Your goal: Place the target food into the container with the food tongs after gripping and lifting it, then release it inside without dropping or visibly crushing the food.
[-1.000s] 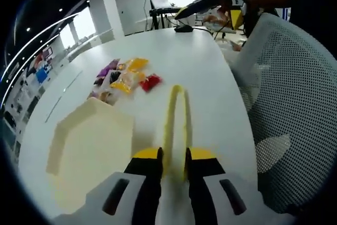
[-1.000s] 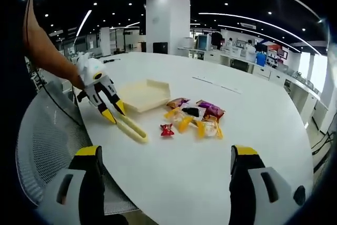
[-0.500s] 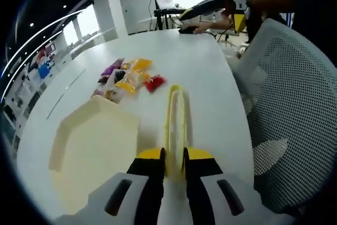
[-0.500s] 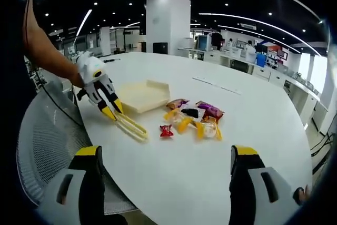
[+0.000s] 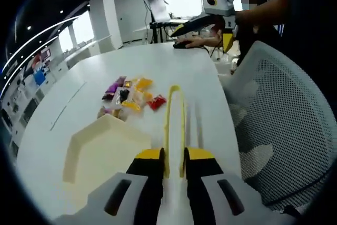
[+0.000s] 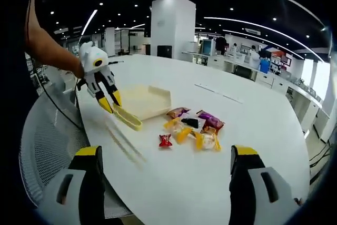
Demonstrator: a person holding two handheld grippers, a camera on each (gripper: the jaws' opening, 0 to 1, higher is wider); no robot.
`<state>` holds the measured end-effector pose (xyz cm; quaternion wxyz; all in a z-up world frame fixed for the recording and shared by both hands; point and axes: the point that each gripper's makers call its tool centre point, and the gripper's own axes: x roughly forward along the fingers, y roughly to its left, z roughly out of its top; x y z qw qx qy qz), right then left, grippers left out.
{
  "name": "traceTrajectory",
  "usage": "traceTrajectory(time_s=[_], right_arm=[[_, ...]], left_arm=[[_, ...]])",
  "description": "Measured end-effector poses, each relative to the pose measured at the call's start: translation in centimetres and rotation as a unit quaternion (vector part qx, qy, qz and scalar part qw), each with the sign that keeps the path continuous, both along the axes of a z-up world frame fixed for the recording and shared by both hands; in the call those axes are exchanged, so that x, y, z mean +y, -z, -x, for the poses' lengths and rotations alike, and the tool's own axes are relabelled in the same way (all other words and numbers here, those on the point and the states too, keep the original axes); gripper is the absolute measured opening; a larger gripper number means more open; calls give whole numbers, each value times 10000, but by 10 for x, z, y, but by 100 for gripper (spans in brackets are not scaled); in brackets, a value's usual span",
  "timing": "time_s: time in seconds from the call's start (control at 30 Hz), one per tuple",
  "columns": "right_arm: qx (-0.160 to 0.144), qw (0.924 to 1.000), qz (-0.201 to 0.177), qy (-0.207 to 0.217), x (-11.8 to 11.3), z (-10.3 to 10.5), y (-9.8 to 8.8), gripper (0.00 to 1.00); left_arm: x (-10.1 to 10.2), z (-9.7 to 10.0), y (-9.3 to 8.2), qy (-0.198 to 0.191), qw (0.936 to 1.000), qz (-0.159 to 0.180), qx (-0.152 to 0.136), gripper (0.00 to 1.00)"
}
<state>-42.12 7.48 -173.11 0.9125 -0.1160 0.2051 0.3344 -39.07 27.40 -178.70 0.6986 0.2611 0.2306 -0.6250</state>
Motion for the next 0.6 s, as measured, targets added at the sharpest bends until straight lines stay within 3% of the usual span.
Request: traceTrajectory(time_s=[0.23,0.6], right_arm=[[-87,9997,-232,-78,5,-9,-23,99],[-266,9987,-300,-319,17,-22,-48,95]], left_arm=[[3,-6,-36,39,9996,267,87,12],[6,-29,-106,98,9986,490,-157,12]])
